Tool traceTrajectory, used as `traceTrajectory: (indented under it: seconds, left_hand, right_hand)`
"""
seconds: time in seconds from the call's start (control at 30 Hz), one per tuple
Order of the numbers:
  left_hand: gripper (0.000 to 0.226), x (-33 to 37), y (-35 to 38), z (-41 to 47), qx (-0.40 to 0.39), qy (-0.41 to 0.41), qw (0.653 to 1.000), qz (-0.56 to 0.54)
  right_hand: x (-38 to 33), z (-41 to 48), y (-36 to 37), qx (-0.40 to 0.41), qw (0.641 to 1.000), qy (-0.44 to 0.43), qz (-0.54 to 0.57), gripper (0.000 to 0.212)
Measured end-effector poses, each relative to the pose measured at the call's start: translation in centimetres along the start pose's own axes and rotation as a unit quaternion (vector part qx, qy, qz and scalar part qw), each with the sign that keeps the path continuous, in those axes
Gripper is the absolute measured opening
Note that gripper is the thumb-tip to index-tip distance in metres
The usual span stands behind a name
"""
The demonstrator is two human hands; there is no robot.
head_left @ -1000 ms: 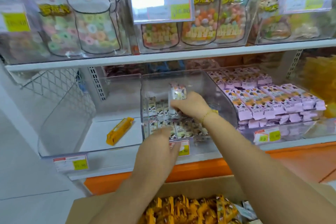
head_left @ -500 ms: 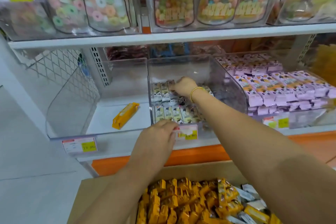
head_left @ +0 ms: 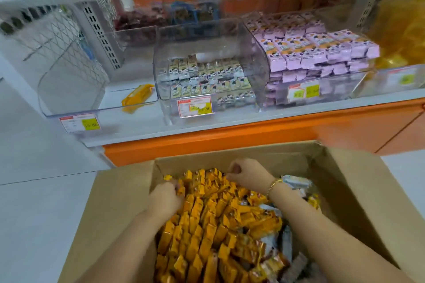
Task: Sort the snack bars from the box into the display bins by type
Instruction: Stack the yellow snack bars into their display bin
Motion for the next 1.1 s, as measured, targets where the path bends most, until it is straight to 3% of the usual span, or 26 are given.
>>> traceTrajectory:
  seconds: [0.07, 0.23, 0.33, 0.43, 0.63, 0.9, 1.0, 1.1]
  left_hand:
    - [0.043, -1.7, 2.7, -1.6, -0.032, -0.052, 0.996, 0.070]
    - [0.048, -3.6, 5.0, -4.4, 0.084, -0.044, 0.995, 0.006]
    - [0.048, -4.2, 4.6, -4.3, 0.157, 0.005, 0.987, 0.024]
    - [0.058, -5.6, 3.8, -3.4, 0.181, 0.000, 0.983, -0.011]
    - [0.056, -7.0, 2.5, -2.7, 0.144, -0.064, 0.977, -0.143]
    - [0.050, -7.2, -0.1, -1.9, 0.064, -0.068, 0.993, -0.079]
    - [0.048, -7.1, -1.3, -1.4, 0.012, -0.061, 0.997, -0.050]
    - [0.048, -6.9, -2.6, -1.2, -0.045, -0.043, 0.996, -0.056]
  right_hand:
    - [2.9, 0.5, 3.6, -0.054, 0.997, 0.042, -0.029, 0.044]
    - [7.1, 0.2, 10.0, -0.133, 0.990, 0.010, -0.053, 0.070]
    - [8.2, -0.2, 11.9, -0.131, 0.991, -0.002, -0.037, 0.085]
    - [8.0, 0.1, 12.7, -0.108, 0.994, -0.001, -0.019, 0.086]
    - [7.0, 1.2, 13.7, -0.103, 0.994, 0.002, -0.042, 0.089]
    - [4.9, 2.8, 7.5, -0.178, 0.977, 0.033, -0.113, 0.078]
    - [2.1, 2.0, 2.2, -0.124, 0.988, 0.032, -0.091, 0.076]
    - [-0.9, -0.1, -1.4, -0.058, 0.998, -0.008, 0.010, 0.066]
Point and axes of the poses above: each hand's wrist, its own z-axis towards the middle knuckle, its own y-axis out of the palm, x = y × z, the point moved 2 cm from there along z, towards the middle knuckle, and after that the axes turned 2 degrees about -z, right-handed, at the moved point
